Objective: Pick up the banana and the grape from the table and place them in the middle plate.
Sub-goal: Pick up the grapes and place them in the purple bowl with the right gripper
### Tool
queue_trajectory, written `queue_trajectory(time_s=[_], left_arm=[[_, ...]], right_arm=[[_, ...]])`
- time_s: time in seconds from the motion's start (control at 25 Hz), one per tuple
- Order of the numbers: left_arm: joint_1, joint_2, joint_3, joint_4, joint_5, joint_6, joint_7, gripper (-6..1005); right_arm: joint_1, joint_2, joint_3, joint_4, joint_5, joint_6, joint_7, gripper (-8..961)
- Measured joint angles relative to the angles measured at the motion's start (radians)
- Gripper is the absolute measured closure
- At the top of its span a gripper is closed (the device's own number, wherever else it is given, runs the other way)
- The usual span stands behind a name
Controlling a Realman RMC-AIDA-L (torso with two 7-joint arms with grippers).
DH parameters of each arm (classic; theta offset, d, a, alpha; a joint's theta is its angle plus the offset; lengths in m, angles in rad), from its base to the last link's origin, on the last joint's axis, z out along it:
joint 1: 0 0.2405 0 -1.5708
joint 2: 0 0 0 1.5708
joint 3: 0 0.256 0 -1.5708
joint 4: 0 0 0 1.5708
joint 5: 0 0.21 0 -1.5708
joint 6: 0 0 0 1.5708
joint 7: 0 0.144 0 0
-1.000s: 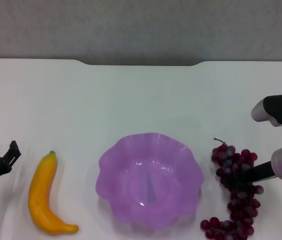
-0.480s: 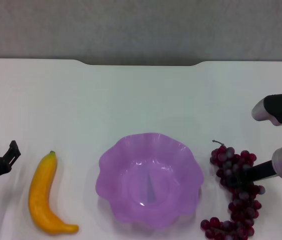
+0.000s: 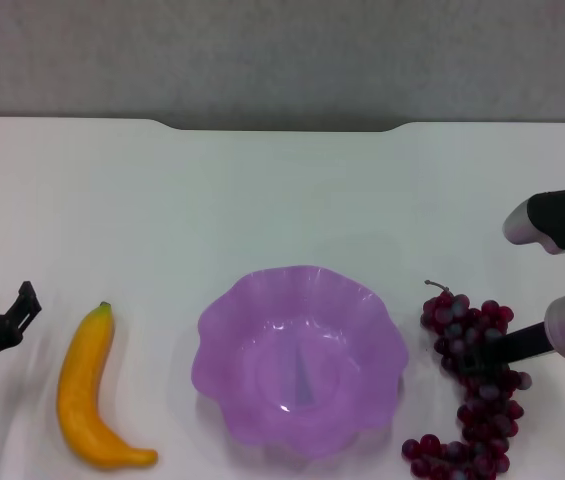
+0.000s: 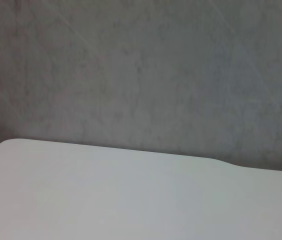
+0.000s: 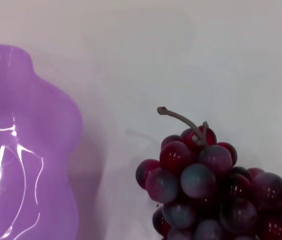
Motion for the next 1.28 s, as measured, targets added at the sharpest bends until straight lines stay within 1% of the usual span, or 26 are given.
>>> queue_trajectory(time_s=[0.32,0.48,0.64,0.8,0.96,1.0,1.08,1.28], left_arm=[[-0.002,0.0,0.0,0.0,0.0,-0.001,0.003,111],[-0.002,0.0,0.0,0.0,0.0,0.002,0.003,111],[0.0,0.0,0.0,0.0,0.0,0.003,0.002,111],[0.001,0.0,0.0,0.002,0.0,0.004,-0.002,111],[-0.001,0.0,-0.001,0.005,0.0,0.001,-0.003,111],[-0.001,0.0,-0.001,0.006,0.0,0.001,-0.003,111],[-0.001,0.0,-0.002,0.006,0.0,0.002,-0.004,111],[0.001,0.0,-0.002,0.006,0.0,0.002,-0.004,111]], right_arm=[[0.0,0.0,0.0,0.0,0.001,-0.002,0.0,560],[-0.002,0.0,0.0,0.002,0.001,-0.013,-0.001,564],[-0.034,0.001,-0.004,0.035,0.002,-0.05,-0.003,567],[-0.094,0.002,-0.026,0.099,0.003,-0.123,-0.004,571],[-0.144,0.002,-0.032,0.126,0.006,-0.202,-0.034,577],[-0.162,0.003,-0.054,0.133,0.018,-0.245,-0.059,577],[-0.166,0.003,-0.068,0.135,0.027,-0.263,-0.066,578],[-0.206,0.003,-0.151,0.162,0.112,-0.396,-0.156,578]])
